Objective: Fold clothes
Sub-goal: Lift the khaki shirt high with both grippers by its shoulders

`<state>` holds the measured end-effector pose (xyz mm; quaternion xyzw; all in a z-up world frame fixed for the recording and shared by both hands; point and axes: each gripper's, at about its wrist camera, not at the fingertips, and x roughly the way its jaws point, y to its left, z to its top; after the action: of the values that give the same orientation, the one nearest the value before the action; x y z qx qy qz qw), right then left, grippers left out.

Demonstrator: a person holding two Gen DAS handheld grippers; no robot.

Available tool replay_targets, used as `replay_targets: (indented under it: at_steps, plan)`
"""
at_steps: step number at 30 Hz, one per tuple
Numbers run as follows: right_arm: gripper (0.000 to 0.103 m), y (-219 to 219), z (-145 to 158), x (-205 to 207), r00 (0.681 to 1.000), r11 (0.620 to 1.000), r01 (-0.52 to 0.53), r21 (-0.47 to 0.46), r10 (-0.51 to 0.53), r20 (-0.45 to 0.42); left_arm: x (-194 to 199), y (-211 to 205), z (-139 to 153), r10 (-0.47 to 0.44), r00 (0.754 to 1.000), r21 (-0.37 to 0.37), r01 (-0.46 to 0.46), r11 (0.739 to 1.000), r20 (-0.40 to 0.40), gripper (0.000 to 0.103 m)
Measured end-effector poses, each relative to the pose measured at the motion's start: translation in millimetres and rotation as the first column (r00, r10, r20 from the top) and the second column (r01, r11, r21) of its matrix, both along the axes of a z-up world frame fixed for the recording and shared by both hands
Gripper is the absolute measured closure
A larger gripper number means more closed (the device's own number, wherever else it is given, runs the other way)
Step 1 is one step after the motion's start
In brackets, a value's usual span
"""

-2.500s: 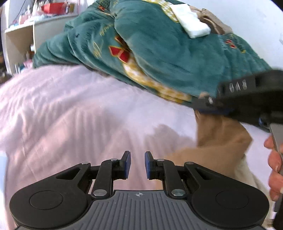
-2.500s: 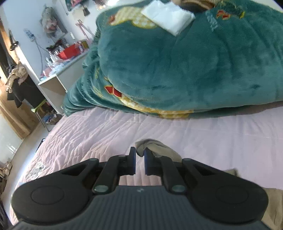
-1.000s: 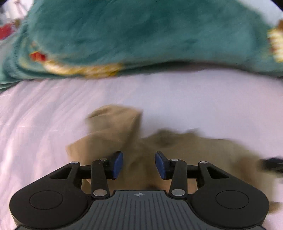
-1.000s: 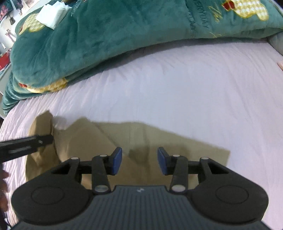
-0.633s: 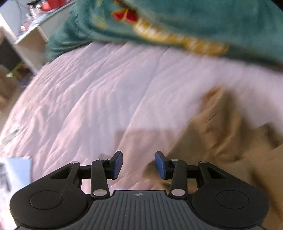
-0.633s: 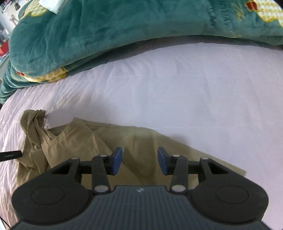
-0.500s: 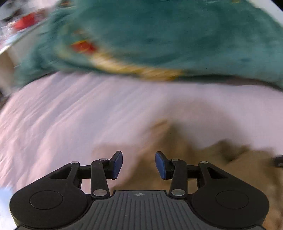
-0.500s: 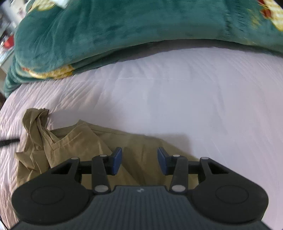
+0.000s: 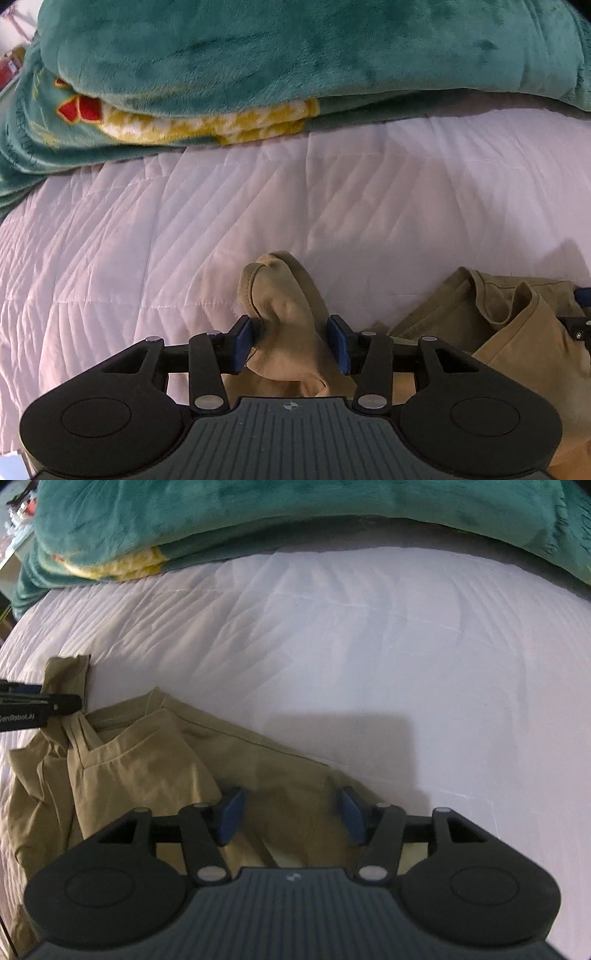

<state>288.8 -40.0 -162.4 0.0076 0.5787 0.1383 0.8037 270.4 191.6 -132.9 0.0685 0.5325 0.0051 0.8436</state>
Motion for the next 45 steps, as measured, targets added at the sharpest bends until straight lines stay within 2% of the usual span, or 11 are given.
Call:
replay_targets:
  at_steps: [2,4,5,9,14,19,27,33,38,41,45]
  plan:
    - [0.053,1.2,0.6,0.3,1.000,1.000,-0.018,-0.025,0.018,0.002,-0.5,-0.1,1.5,-0.017,1.000,-0.013,0.017,1.000,0.013,0.062]
    - [0.090,-0.5,1.5,1.0,1.000,0.999,-0.026,-0.034,0.026,-0.003,-2.1,1.6,3.7,-0.019,0.999,-0.034,0.020,0.999,0.027,0.074]
    - [0.095,-4.9,2.2,1.7,1.000,1.000,-0.018,-0.010,0.018,-0.016,-4.0,3.1,4.9,-0.020,0.999,-0.043,0.022,0.999,0.036,0.077]
    - [0.098,-4.4,6.5,-1.0,0.999,0.999,-0.044,-0.008,0.044,-0.015,-11.5,7.1,11.0,-0.010,0.998,-0.044,0.013,0.999,0.064,0.086]
    - [0.099,-0.3,41.5,-17.3,0.991,0.999,0.019,-0.028,-0.015,0.134,-26.9,13.4,38.6,-0.035,0.987,-0.077,0.048,0.996,0.159,0.087]
    - [0.099,-12.2,104.4,-43.3,0.942,0.994,0.111,-0.012,-0.102,0.320,-42.5,19.5,70.0,-0.002,0.979,-0.121,0.027,0.992,0.204,0.088]
    - [0.099,-30.2,176.7,-85.2,0.882,0.984,0.179,-0.022,-0.151,0.447,-80.6,17.2,134.6,0.016,0.949,-0.118,0.022,0.993,0.316,0.088]
    - [0.099,-32.6,234.5,-117.2,0.807,0.977,0.210,-0.039,-0.151,0.571,-111.1,11.1,192.8,0.010,0.912,-0.055,0.013,0.998,0.410,0.088]
    - [0.099,-25.3,296.4,-143.4,0.710,0.978,0.195,-0.077,-0.087,0.699,-139.8,-1.3,251.9,0.013,0.861,-0.030,0.002,1.000,0.509,0.088]
    - [0.099,-27.6,338.4,-153.3,0.648,0.979,0.188,-0.079,-0.063,0.759,-154.9,-12.2,289.0,0.016,0.821,-0.025,-0.002,1.000,0.570,0.088]
    - [0.099,-35.3,394.8,-171.2,0.543,0.977,0.190,-0.093,-0.026,0.839,-176.1,-27.9,348.1,0.019,0.744,-0.014,-0.014,1.000,0.668,0.088]
